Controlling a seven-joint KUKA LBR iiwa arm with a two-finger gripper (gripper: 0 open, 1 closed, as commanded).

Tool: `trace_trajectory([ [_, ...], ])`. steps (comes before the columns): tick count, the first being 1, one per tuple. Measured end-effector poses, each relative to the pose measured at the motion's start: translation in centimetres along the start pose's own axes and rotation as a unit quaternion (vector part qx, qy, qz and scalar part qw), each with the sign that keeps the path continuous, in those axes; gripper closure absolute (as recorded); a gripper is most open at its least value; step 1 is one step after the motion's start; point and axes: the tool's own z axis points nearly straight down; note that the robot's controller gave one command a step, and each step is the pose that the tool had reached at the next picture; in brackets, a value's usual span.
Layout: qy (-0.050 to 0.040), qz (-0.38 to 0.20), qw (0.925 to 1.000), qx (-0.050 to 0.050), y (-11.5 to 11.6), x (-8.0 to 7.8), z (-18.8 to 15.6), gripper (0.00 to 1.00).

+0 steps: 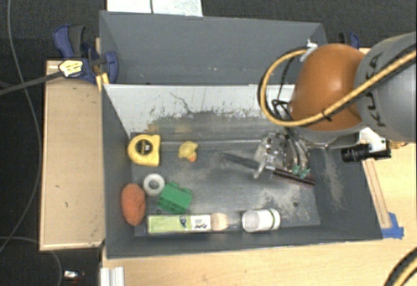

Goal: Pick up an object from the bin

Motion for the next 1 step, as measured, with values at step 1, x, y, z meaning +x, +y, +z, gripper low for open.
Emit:
trace_trajectory([
  [1,0.0015,-0.001,1.0,0.0,-0.01,0.02,-2.55,1.0],
])
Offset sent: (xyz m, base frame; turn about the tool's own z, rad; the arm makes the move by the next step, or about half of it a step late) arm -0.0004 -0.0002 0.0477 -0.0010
